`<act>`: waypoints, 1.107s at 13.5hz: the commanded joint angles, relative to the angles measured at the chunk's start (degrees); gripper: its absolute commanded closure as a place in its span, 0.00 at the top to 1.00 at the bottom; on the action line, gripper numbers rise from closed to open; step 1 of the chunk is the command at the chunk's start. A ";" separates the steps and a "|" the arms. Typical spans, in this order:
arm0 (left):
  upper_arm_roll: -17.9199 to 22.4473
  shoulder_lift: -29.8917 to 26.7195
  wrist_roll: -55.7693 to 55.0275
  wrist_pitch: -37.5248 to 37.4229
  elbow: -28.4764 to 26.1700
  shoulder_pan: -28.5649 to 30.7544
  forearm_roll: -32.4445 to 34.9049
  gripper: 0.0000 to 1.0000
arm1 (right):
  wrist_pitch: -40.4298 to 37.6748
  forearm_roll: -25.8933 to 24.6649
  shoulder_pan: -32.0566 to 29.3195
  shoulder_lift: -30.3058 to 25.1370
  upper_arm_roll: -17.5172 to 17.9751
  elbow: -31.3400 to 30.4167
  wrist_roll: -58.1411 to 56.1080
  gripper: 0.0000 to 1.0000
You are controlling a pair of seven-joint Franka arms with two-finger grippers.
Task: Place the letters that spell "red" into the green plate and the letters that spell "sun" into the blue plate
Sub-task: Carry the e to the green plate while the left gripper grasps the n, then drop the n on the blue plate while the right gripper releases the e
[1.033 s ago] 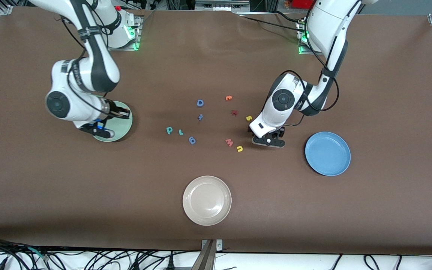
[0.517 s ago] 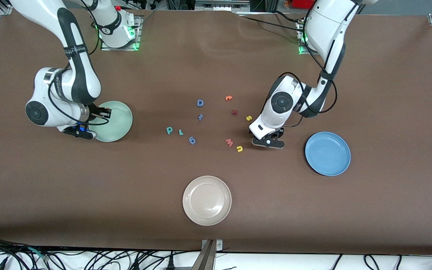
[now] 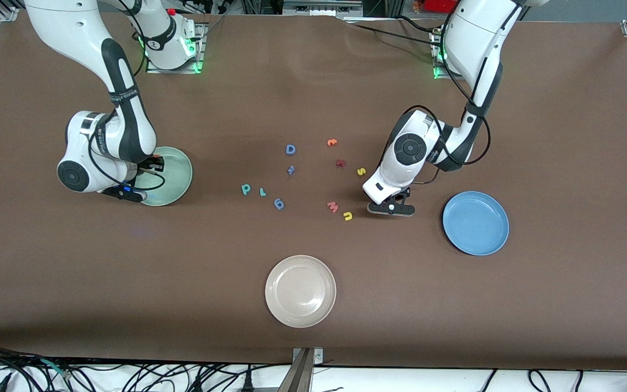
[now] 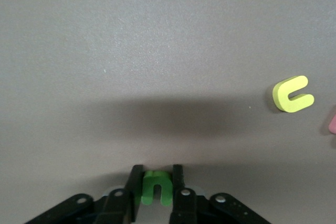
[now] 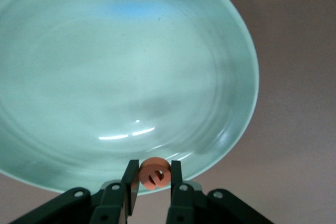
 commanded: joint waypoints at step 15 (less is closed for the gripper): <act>6.64 -13.52 18.87 -25.58 1.40 13.69 0.92 0.14 | -0.16 0.20 0.18 -2.57 0.01 0.52 -0.21 0.98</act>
